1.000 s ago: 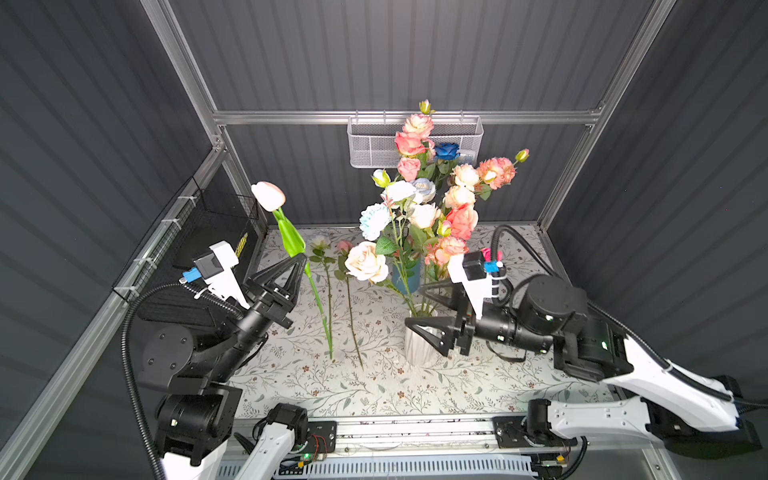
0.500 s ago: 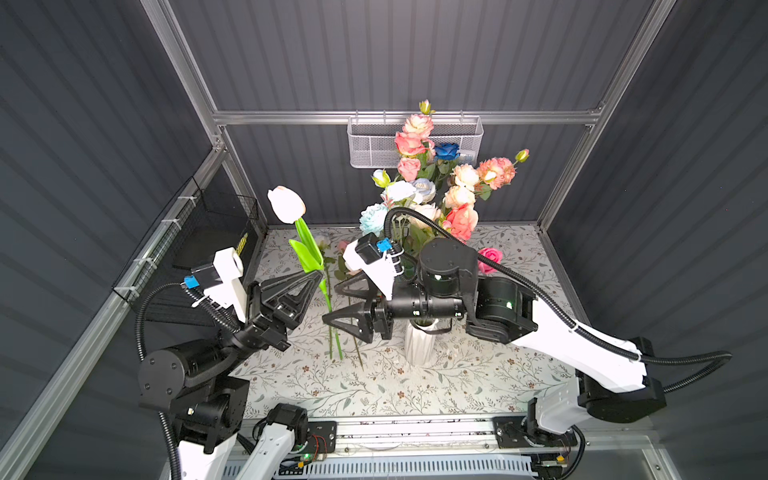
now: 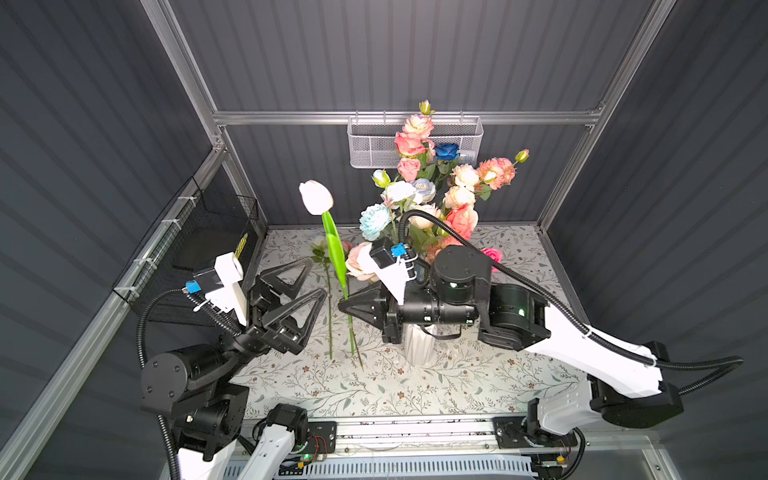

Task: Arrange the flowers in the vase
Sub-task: 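Open the left gripper while the right gripper carries the tulip over the vase, then lower the tulip into the white vase and open the right gripper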

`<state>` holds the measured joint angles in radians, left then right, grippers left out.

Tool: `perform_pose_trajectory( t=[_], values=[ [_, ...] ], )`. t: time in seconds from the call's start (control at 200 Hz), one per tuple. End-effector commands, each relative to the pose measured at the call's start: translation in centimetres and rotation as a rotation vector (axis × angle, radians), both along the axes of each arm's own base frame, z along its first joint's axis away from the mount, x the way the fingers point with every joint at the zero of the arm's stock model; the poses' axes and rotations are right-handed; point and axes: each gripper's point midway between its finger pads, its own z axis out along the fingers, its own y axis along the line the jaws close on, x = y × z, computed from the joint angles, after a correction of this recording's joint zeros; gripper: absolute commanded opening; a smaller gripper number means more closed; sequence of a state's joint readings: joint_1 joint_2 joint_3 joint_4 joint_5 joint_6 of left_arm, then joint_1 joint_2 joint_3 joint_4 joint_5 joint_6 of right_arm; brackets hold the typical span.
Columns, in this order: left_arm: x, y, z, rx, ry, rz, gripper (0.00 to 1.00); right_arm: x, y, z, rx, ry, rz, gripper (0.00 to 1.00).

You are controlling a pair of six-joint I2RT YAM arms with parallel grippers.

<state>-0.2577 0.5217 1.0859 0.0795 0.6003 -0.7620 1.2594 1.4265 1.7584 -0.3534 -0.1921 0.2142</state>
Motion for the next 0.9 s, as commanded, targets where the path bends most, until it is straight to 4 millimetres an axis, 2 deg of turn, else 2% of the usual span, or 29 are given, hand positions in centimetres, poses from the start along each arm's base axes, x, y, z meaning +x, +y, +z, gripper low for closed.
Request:
perform_pose_trajectory(
  t=[0.0,0.195,0.275,0.295,0.4,0.555,0.77,0.895],
  values=[
    [1.2,1.4,-1.7,0.05,0.019,0.159,1.0,1.1,-3.1,2.0,0.061,-0.069,-0.111,0.0],
    [4.3,3.6,-6.3,0.086,0.148,0.354,1.0,2.5,-7.9,0.8,0.033,-0.107,-0.275,0.0],
    [5.6,4.6,-8.7,0.108,0.22,0.431,1.0,3.6,-9.4,-0.7,0.003,-0.121,-0.356,0.0],
    [5.8,4.7,-9.3,0.116,0.237,0.444,1.0,3.5,-10.6,-0.2,0.022,-0.129,-0.379,0.0],
    [6.8,5.1,-12.0,0.152,0.306,0.482,1.0,5.0,-12.3,-2.4,-0.019,-0.155,-0.487,0.0],
    [7.8,5.3,-14.6,0.187,0.372,0.502,1.0,6.8,-13.4,-5.1,-0.069,-0.209,-0.61,0.0],
    [8.6,5.0,-16.0,0.211,0.411,0.501,1.0,8.4,-13.3,-6.8,-0.079,-0.271,-0.698,0.0],
    [9.0,4.9,-16.6,0.217,0.429,0.499,1.0,9.0,-12.9,-8.7,-0.112,-0.262,-0.712,0.0]
  ],
)
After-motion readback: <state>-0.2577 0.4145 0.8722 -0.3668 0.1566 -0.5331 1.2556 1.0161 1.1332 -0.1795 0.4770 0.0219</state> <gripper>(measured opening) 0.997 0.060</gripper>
